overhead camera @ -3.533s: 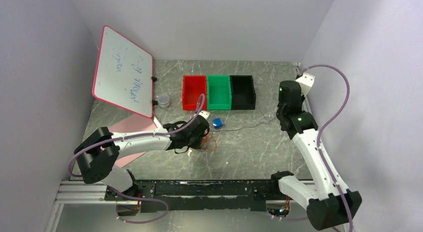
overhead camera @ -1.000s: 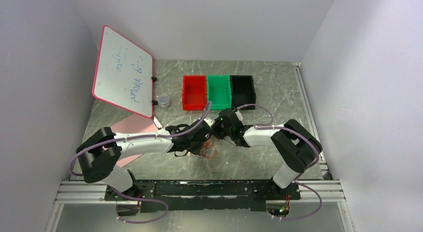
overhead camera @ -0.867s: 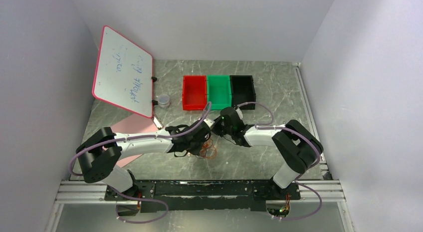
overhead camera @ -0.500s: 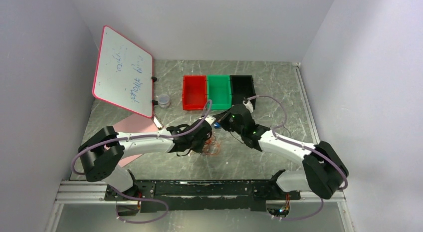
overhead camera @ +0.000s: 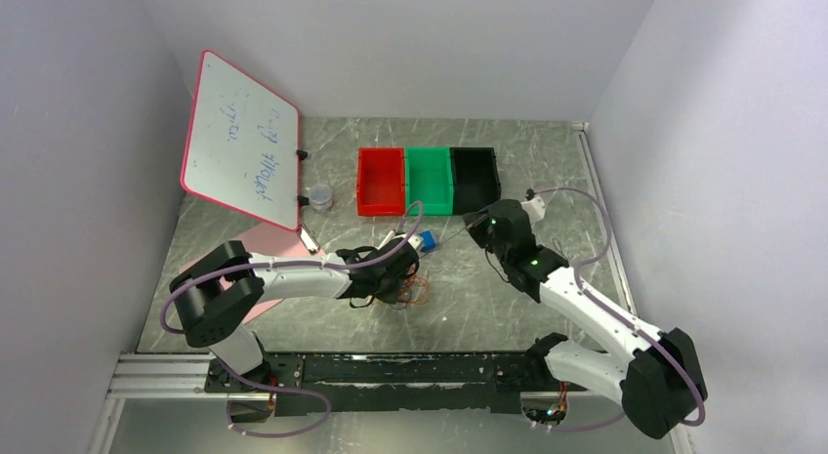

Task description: Untangle the cables

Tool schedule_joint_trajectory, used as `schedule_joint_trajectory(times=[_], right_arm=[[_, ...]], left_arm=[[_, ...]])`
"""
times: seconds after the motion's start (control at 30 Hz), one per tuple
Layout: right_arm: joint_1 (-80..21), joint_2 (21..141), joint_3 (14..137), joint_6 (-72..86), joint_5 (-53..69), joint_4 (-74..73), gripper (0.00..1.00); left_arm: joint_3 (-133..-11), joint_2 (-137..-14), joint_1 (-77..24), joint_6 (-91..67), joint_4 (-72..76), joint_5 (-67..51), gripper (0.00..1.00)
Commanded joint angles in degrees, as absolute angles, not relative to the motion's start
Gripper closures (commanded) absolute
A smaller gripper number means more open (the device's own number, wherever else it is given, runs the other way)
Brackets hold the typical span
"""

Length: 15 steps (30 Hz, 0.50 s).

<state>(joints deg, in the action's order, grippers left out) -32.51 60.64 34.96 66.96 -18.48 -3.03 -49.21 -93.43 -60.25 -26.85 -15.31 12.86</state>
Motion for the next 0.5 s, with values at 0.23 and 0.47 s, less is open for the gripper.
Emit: schedule_joint_trajectory(times=[0.23, 0.47], right_arm=[[-18.2, 52.5, 39.9, 53.6, -23.4, -14.4, 1.00], [-14.4, 52.3, 45.3, 45.1, -25.1, -19.2, 1.00]], left_arm=[[-47.5, -94.0, -60.6, -27.8, -17.6, 14.8, 0.63], [-47.6, -93.6, -60.7, -28.0, -17.6, 15.2, 0.69]])
